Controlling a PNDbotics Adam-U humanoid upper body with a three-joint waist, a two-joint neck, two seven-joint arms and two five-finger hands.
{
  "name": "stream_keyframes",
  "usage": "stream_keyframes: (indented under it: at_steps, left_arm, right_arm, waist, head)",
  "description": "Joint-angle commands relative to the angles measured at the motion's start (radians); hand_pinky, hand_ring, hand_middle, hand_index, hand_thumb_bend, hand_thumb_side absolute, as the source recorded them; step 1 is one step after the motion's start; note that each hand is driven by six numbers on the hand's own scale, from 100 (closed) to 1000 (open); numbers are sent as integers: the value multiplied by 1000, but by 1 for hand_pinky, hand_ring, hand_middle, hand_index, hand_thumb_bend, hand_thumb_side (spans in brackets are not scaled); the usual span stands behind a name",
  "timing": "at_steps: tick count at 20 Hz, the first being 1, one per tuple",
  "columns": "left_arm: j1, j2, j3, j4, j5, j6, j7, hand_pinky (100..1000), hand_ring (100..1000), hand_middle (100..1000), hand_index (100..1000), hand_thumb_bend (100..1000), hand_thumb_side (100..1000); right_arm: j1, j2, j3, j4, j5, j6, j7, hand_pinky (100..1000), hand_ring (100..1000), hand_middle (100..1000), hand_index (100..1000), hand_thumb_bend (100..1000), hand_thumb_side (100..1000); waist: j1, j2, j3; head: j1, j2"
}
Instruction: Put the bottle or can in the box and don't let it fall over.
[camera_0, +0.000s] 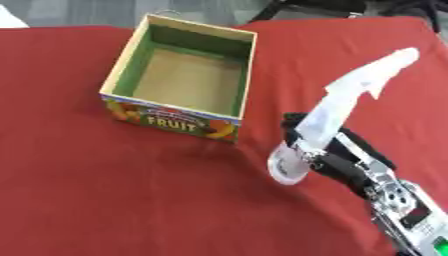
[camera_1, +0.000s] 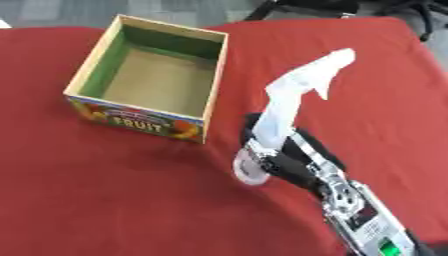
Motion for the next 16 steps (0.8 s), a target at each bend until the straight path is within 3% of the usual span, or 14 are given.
stream_keyframes:
  at_steps: [1, 3, 5, 7, 12, 16]
  left_arm:
    - [-12, 11, 1, -21, 4, -1, -3, 504, 1000, 1000, 620, 168, 723]
    - [-12, 10, 1, -21, 5, -1, -3, 504, 1000, 1000, 620, 168, 723]
    - [-13, 9, 1, -21, 5, -1, -3, 503, 1000, 1000, 620, 166, 723]
    - [-14, 8, 0, -21, 6, -1, -4, 503, 1000, 1000, 619, 168, 723]
    - [-16, 7, 0, -21, 7, -1, -5, 502, 1000, 1000, 619, 169, 723]
    - [-17, 6, 1, -21, 8, -3, -5, 501, 1000, 1000, 616, 168, 723]
  right_arm:
    - [-2, -14, 1, -10, -18, 17, -27, 944, 917, 759, 830, 100, 499]
    - [-6, -16, -3, -10, -31, 33, -56, 960, 918, 722, 790, 100, 473]
    - [-9, -20, -6, -9, -35, 47, -91, 962, 914, 682, 749, 100, 359]
    - [-13, -25, -7, -5, -28, 57, -126, 957, 901, 635, 707, 100, 299]
    - [-21, -32, 1, 16, -19, 67, -185, 953, 877, 539, 606, 100, 272]
    - [-25, -32, 4, 17, -22, 48, -202, 947, 865, 534, 585, 100, 343]
  waist:
    - [5, -11, 3]
    - [5, -10, 4]
    - [6, -9, 6]
    - [6, -8, 8]
    - [7, -5, 12]
    - [7, -5, 11]
  head:
    - [-6, -15]
    - [-7, -16]
    - [-7, -14]
    - [-8, -15]
    - [-10, -17]
    - [-9, -14]
